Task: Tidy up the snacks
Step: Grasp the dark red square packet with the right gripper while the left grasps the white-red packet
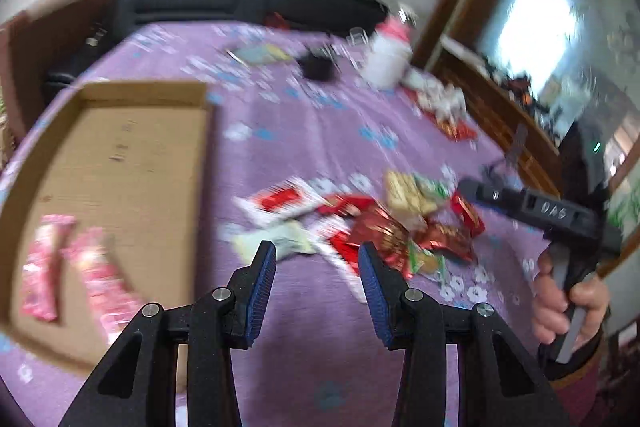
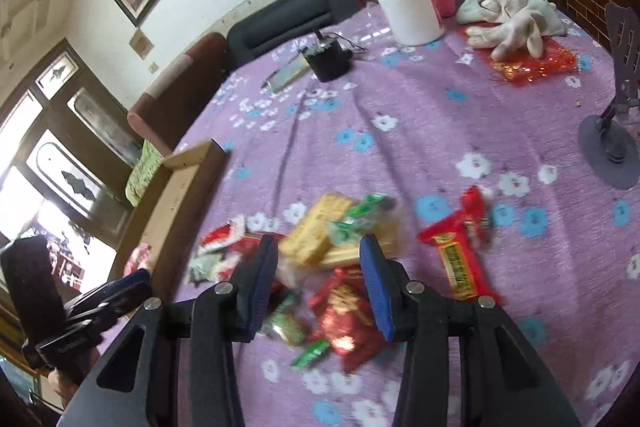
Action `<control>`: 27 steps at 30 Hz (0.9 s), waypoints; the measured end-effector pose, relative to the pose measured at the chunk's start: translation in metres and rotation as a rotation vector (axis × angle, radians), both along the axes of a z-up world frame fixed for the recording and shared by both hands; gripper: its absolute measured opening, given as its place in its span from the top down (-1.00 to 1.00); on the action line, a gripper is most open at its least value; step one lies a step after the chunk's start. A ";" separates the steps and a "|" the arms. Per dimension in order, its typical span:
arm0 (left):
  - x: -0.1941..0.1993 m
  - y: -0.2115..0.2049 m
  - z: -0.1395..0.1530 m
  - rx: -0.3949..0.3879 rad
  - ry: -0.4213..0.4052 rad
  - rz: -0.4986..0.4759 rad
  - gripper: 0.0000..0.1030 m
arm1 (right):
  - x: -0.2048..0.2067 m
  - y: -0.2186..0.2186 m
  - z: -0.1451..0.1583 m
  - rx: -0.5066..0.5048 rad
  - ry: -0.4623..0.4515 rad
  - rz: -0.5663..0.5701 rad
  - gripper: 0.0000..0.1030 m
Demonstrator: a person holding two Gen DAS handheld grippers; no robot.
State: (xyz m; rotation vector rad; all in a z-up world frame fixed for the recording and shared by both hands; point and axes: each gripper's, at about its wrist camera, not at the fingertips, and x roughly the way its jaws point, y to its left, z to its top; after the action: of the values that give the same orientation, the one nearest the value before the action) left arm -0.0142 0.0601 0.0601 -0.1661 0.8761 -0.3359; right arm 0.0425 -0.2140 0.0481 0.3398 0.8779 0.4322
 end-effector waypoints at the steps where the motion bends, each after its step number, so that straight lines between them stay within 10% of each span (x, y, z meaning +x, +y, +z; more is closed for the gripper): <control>1: 0.006 -0.014 -0.006 0.003 0.037 -0.046 0.13 | 0.000 -0.001 -0.002 -0.003 0.021 0.020 0.18; 10: 0.015 -0.039 -0.026 -0.045 0.079 -0.077 0.13 | 0.009 0.010 -0.031 -0.160 0.149 0.049 0.18; 27: 0.023 -0.011 -0.030 -0.119 0.057 -0.030 0.13 | -0.029 0.069 -0.035 -0.490 -0.007 0.292 0.16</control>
State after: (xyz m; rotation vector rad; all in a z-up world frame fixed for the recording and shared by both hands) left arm 0.0090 0.0489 0.0302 -0.2742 0.9157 -0.4134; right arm 0.0134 -0.1455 0.0135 -0.2430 0.9980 0.4694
